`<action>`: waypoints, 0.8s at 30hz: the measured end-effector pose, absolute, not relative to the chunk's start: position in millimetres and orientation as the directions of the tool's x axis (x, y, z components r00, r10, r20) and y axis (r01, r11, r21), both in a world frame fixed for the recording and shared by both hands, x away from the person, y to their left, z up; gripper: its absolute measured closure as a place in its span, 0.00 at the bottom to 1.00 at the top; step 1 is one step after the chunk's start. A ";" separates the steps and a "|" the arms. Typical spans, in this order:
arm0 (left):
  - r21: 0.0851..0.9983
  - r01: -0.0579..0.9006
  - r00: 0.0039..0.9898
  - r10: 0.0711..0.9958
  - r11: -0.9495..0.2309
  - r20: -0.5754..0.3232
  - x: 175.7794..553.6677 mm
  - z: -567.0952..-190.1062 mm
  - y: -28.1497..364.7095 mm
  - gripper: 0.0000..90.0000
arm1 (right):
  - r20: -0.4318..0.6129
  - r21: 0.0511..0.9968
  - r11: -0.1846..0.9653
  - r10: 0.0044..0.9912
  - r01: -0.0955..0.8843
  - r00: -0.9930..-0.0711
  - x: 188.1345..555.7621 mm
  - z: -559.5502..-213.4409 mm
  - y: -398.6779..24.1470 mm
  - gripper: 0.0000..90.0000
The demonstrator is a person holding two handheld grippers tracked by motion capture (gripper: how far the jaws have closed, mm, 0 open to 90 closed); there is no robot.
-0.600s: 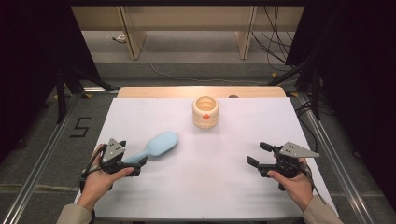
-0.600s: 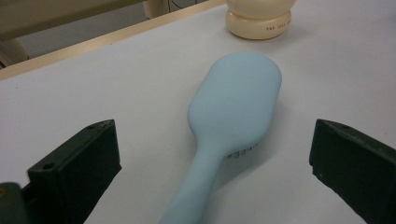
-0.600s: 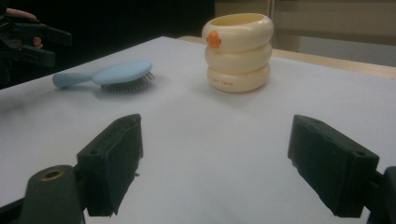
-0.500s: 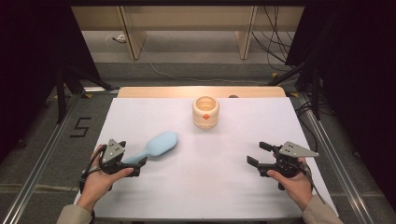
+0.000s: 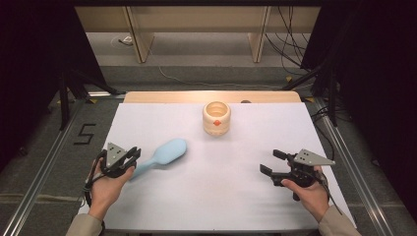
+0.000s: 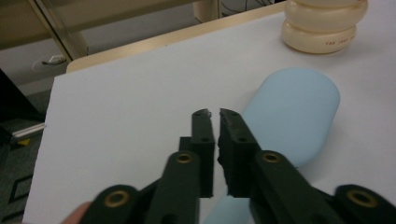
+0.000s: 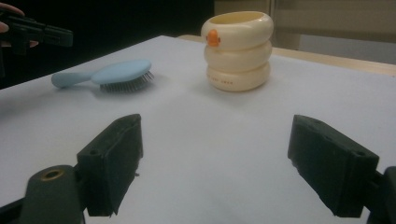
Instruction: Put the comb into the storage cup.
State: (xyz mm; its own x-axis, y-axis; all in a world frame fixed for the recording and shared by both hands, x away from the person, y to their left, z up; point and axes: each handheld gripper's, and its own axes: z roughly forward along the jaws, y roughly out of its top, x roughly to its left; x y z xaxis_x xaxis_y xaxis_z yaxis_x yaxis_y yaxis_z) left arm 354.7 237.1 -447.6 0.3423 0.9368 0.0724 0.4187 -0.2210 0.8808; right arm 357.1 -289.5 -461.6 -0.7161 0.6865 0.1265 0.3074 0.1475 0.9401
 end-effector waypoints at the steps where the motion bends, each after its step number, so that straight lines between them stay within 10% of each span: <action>1: 0.881 0.419 0.342 0.937 -0.221 0.072 354.7 -447.6 237.1 0.98 | 0.126 0.940 0.147 0.686 0.307 -0.716 357.1 -461.6 -289.5 0.21; 24: 0.698 0.671 0.306 0.951 -0.252 0.050 402.0 -470.2 232.1 1.00 | 0.126 0.938 0.141 0.714 0.318 -0.689 347.9 -462.2 -296.5 0.21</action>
State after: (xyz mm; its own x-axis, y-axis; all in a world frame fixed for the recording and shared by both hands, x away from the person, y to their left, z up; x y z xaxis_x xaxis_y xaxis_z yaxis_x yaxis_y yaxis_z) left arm 402.0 232.1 -470.2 0.3058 0.9508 0.0496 0.6707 -0.2521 0.6975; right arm 347.9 -296.5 -462.2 -0.6890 0.7138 0.1260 0.3178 0.1413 0.9376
